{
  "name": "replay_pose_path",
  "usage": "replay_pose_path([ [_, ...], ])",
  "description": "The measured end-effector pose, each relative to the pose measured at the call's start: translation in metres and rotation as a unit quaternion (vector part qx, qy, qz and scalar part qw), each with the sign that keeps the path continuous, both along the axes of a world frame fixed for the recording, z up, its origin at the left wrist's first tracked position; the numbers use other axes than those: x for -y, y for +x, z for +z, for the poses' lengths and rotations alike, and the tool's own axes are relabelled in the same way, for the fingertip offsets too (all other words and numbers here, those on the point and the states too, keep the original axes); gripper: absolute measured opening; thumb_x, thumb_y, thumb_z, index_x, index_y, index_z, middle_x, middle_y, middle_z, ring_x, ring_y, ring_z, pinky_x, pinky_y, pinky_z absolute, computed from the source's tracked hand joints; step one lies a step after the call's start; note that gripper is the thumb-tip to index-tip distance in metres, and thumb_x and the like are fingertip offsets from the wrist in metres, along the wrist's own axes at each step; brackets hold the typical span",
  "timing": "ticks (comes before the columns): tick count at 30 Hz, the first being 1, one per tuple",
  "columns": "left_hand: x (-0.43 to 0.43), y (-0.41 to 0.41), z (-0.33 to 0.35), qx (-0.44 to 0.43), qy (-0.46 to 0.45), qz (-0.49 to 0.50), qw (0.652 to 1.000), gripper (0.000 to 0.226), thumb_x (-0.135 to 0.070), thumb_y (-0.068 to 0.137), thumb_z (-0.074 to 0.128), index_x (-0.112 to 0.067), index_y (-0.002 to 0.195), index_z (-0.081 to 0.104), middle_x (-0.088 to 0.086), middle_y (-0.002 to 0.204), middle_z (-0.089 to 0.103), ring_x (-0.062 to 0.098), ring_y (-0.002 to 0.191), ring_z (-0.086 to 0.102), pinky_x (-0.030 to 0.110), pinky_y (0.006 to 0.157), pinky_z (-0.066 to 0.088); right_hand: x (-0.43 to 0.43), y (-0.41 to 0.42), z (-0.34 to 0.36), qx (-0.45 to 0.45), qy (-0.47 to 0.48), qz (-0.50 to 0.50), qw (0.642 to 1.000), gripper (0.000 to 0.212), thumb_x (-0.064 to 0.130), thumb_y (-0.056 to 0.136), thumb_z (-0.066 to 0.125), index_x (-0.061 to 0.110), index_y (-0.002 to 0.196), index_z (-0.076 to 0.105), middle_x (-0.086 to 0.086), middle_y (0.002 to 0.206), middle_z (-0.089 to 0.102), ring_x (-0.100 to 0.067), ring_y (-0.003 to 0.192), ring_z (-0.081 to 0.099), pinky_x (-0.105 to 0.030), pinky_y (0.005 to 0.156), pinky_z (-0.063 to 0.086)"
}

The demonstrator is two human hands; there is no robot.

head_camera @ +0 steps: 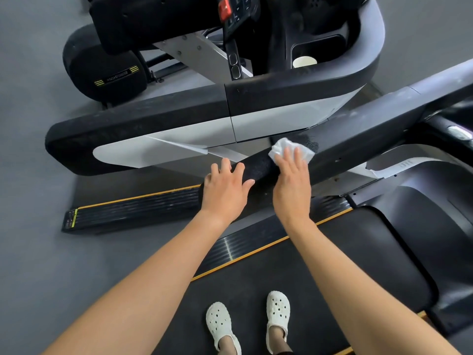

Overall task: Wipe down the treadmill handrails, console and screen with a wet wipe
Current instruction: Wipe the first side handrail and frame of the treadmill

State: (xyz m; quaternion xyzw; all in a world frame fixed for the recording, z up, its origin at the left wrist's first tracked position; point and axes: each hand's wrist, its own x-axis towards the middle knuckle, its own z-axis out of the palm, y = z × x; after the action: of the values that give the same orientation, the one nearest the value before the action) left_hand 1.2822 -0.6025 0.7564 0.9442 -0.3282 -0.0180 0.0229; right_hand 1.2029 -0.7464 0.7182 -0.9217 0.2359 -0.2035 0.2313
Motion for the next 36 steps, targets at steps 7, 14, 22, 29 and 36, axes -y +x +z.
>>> replay_pose_path([
  [7,-0.001,-0.001,-0.003,0.004,-0.009,0.006,1.0,0.048,-0.053,0.105,0.042,-0.019,0.139,0.048,0.01,0.126,0.048,0.027,0.109,0.049,0.04,0.088,0.053,-0.006,-0.015,-0.007,0.024,-0.032,0.06,0.997,0.048,-0.011,0.086,0.069,0.01,0.129,0.068,-0.011,0.147,0.055,-0.031,0.142,0.043,-0.043,0.102,0.053],
  [14,-0.022,-0.003,-0.013,-0.058,-0.091,0.0,0.994,0.05,-0.042,0.108,0.044,-0.025,0.155,0.04,0.004,0.146,0.047,0.024,0.13,0.043,0.041,0.107,0.048,-0.02,-0.018,0.0,0.05,0.034,0.005,0.998,0.036,-0.013,0.087,0.068,0.004,0.118,0.07,-0.009,0.112,0.059,-0.022,0.097,0.052,-0.035,0.074,0.055],
  [22,-0.073,-0.012,-0.025,-0.084,-0.148,0.045,0.984,0.044,-0.031,0.11,0.045,-0.026,0.153,0.042,-0.005,0.159,0.036,0.015,0.147,0.032,0.04,0.12,0.036,-0.034,-0.015,-0.009,0.06,0.119,0.033,0.991,0.022,-0.007,0.094,0.055,0.012,0.102,0.062,0.001,0.1,0.056,-0.019,0.082,0.054,-0.025,0.066,0.043],
  [29,-0.079,-0.025,-0.032,-0.129,-0.2,0.09,0.967,0.047,-0.028,0.111,0.041,-0.03,0.158,0.036,-0.013,0.164,0.028,0.009,0.15,0.03,0.03,0.118,0.032,-0.062,-0.014,-0.027,0.078,0.131,0.056,0.987,0.026,-0.007,0.091,0.065,0.013,0.106,0.068,0.004,0.105,0.061,-0.014,0.089,0.059,-0.026,0.073,0.052],
  [36,-0.095,-0.025,-0.039,-0.16,-0.208,0.048,0.964,0.054,-0.021,0.111,0.04,-0.033,0.161,0.026,-0.019,0.169,0.015,0.003,0.153,0.02,0.024,0.116,0.028,-0.079,-0.018,-0.036,0.084,0.135,0.074,0.985,0.017,0.005,0.099,0.063,0.014,0.111,0.071,0.002,0.112,0.063,-0.004,0.099,0.059,-0.009,0.086,0.046],
])
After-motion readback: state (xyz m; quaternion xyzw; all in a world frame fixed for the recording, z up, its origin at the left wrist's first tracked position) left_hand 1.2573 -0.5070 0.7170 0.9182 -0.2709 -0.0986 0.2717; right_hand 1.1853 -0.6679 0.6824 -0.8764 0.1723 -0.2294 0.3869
